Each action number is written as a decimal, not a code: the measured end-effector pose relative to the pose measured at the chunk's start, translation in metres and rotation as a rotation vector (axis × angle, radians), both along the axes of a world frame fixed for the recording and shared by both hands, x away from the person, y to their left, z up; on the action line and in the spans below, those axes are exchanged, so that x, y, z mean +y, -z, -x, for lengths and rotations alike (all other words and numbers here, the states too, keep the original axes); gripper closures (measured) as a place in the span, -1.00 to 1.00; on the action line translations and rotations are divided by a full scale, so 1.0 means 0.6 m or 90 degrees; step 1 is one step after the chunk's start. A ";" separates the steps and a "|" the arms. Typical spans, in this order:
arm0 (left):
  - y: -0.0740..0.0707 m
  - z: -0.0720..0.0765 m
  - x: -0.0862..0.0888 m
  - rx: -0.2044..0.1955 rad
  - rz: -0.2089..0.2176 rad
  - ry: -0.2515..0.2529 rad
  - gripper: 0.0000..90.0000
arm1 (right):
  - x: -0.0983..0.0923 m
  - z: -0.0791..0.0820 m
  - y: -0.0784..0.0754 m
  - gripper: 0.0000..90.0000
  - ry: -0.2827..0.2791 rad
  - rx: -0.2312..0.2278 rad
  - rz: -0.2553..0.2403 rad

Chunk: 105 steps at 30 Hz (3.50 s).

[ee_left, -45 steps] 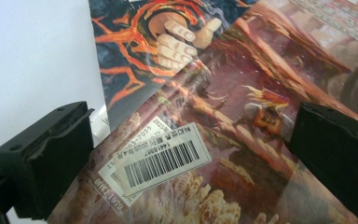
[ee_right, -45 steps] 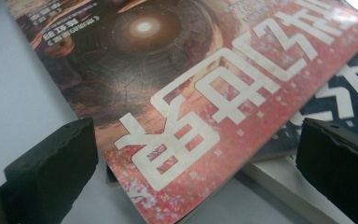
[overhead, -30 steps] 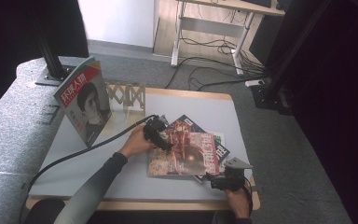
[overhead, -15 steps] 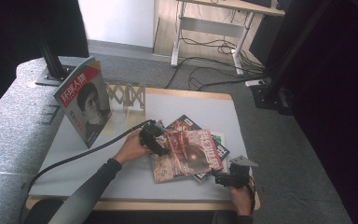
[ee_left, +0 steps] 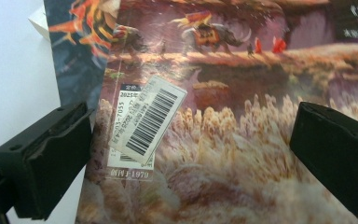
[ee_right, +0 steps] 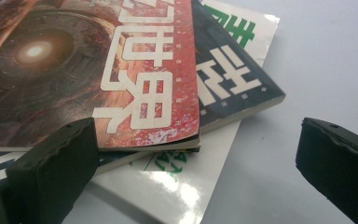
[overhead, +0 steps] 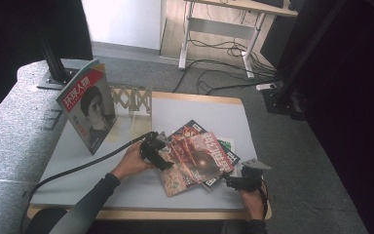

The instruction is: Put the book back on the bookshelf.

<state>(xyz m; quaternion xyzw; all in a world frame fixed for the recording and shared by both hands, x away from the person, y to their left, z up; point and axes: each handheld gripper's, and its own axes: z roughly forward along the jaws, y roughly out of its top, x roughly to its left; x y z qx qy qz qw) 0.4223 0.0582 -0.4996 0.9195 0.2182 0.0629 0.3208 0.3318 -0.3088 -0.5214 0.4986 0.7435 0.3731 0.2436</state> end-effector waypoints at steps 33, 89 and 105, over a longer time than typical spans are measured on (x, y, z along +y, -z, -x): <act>0.007 0.079 0.039 -0.033 0.021 0.002 -0.56 | 0.013 -0.051 -0.015 -0.72 0.014 0.022 0.021; 0.027 0.148 0.048 -0.066 0.053 0.007 -0.23 | 0.000 -0.105 -0.002 -0.61 -0.036 0.049 -0.059; 0.030 0.157 0.066 -0.045 0.041 0.000 -0.18 | 0.032 -0.047 -0.008 -0.57 -0.019 0.048 -0.035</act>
